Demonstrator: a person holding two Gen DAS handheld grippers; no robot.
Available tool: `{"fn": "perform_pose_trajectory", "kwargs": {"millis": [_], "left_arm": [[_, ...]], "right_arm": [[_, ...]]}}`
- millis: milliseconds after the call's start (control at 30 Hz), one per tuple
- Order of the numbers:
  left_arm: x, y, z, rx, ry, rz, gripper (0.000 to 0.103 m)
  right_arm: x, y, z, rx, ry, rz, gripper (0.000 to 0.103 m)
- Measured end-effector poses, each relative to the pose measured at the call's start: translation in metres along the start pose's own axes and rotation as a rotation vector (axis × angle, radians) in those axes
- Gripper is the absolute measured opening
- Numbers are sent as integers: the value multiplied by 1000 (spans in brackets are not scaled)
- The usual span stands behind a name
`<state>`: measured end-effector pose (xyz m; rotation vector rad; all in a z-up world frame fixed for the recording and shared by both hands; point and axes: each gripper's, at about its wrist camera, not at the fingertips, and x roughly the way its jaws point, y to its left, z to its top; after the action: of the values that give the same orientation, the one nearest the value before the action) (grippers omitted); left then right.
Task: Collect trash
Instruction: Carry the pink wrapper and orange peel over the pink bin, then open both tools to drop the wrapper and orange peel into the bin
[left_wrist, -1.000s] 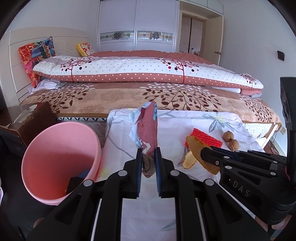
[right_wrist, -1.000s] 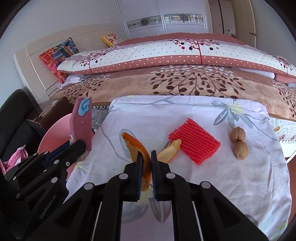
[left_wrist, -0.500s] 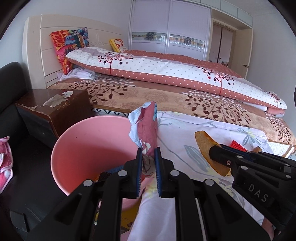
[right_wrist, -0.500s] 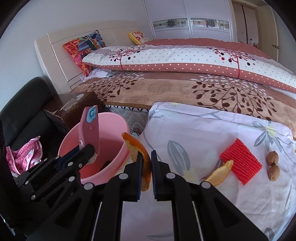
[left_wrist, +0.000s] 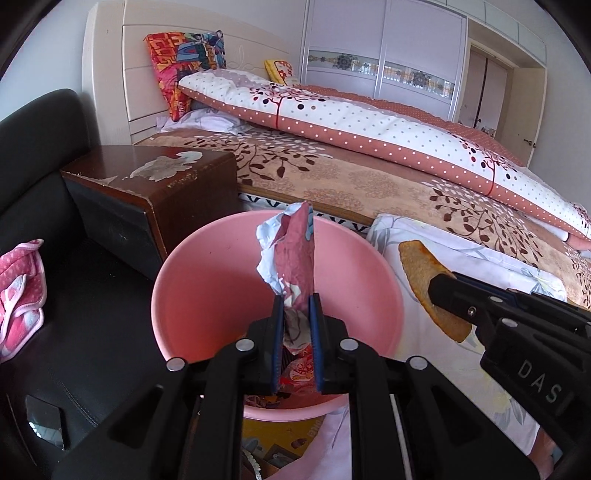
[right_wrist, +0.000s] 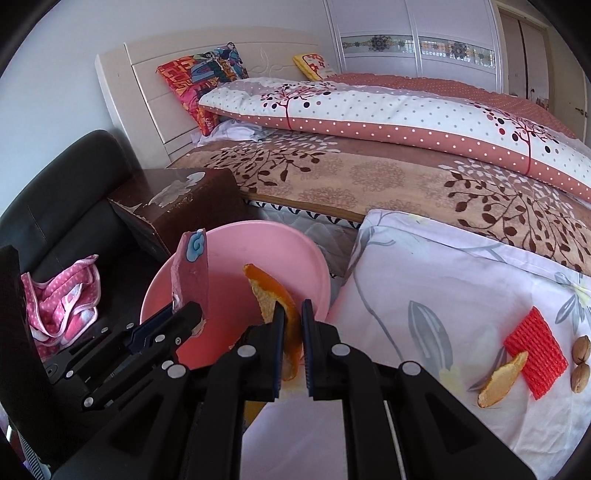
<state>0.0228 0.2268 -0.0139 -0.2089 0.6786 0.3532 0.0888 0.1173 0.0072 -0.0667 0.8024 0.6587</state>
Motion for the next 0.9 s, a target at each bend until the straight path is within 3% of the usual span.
{"fn": "perform_pose_trajectory", "kwargs": {"millis": [533, 833, 900], "left_arm": [[24, 44, -10, -89, 99, 47, 13], [32, 48, -14, -100, 138, 27, 14], [34, 50, -13, -105, 139, 27, 25]], "right_arm": [[44, 26, -3, -41, 85, 23, 9], [52, 31, -4, -47, 95, 18, 9], [52, 31, -4, -46, 93, 19, 9]]}}
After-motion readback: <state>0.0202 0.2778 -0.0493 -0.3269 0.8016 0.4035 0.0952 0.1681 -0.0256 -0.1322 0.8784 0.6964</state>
